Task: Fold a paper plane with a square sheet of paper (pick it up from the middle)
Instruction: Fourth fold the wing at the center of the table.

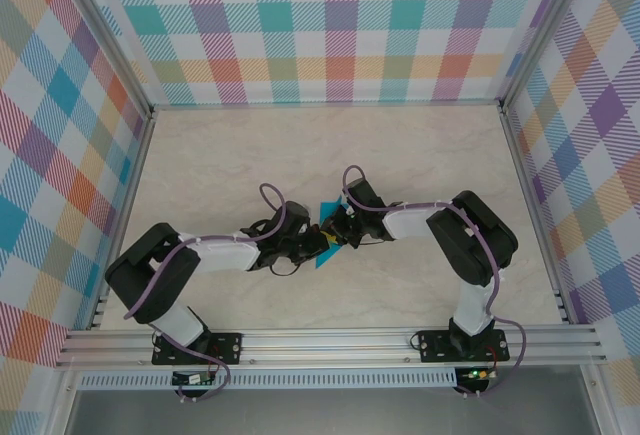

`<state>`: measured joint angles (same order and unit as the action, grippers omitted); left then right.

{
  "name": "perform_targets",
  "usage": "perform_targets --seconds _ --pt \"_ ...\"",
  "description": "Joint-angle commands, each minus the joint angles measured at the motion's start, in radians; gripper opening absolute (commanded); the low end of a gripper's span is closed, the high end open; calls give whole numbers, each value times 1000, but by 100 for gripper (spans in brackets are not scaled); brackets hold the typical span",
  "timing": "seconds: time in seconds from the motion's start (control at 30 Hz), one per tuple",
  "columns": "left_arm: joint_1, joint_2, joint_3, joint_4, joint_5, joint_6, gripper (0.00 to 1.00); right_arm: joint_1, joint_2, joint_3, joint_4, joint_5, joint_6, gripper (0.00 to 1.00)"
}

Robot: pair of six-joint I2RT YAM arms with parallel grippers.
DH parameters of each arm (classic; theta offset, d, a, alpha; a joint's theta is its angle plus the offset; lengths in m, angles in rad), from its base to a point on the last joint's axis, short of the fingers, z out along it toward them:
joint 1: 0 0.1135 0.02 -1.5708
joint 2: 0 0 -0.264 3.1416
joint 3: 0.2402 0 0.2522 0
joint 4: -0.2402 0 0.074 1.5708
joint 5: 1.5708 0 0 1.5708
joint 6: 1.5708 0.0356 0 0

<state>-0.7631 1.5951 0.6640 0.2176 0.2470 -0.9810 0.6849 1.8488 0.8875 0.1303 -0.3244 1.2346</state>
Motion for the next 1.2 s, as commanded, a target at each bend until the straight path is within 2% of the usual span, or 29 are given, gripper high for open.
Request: perform_targets --seconds 0.0,0.57,0.73,1.0,1.17 --pt "7 28 20 16 6 -5 0 15 38 -27 -162 15 6 18" --pt "-1 86 -15 -71 -88 7 0 14 32 -8 -183 24 -29 19" --pt "-19 88 -72 -113 -114 1 0 7 13 46 -217 33 -121 19" --pt "-21 98 -87 -133 -129 17 0 -43 -87 151 -268 -6 -365 19" --pt "-23 104 -62 -149 -127 31 0 -42 -93 132 -215 -59 -400 16"
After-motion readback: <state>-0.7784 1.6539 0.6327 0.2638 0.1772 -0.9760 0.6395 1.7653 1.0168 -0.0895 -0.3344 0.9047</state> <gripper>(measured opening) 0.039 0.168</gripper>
